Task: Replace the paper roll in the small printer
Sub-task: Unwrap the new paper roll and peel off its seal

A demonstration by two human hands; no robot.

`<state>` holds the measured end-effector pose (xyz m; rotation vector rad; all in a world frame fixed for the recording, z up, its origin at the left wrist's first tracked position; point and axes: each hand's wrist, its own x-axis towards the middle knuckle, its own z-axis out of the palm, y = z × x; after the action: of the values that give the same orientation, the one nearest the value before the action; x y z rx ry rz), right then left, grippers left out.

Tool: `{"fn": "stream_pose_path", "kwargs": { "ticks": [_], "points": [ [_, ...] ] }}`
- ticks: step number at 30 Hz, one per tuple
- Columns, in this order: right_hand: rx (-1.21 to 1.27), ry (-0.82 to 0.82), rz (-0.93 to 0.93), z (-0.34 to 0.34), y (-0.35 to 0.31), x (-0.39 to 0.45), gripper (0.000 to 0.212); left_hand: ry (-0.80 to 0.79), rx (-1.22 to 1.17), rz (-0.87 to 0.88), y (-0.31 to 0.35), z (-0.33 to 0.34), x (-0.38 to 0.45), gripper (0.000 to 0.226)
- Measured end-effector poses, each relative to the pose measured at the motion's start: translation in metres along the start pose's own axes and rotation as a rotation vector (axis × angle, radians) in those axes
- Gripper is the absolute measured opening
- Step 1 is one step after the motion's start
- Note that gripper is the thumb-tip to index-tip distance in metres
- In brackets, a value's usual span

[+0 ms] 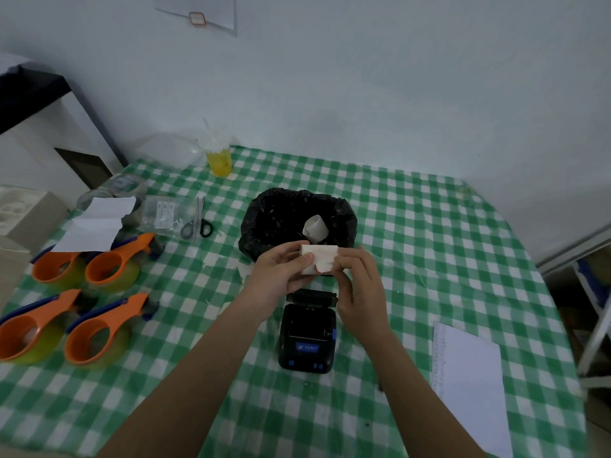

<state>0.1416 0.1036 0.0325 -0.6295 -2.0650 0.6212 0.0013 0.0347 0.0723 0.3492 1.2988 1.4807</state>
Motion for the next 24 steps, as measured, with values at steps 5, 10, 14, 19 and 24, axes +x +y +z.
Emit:
{"fn": "stream_pose_path", "kwargs": {
  "ticks": [5,10,14,19,24],
  "points": [
    [0.099,0.068,0.145,0.002,0.008,0.007,0.009,0.076,-0.003,-0.026,-0.002,-0.006,0.023,0.029],
    [0.171,0.108,0.481,0.012,0.027,0.042,0.01,0.236,0.012,-0.05,-0.005,-0.018,0.05,0.037],
    [0.006,-0.096,0.616,0.041,0.069,0.083,0.008,0.34,0.066,-0.058,-0.006,-0.029,0.07,0.037],
    [-0.283,-0.503,0.559,0.086,0.115,0.119,0.017,0.37,0.139,-0.063,-0.008,-0.038,0.087,0.032],
    [-0.506,-0.729,0.395,0.113,0.137,0.132,0.018,0.381,0.108,-0.063,-0.008,-0.041,0.094,0.03]
  ]
}}
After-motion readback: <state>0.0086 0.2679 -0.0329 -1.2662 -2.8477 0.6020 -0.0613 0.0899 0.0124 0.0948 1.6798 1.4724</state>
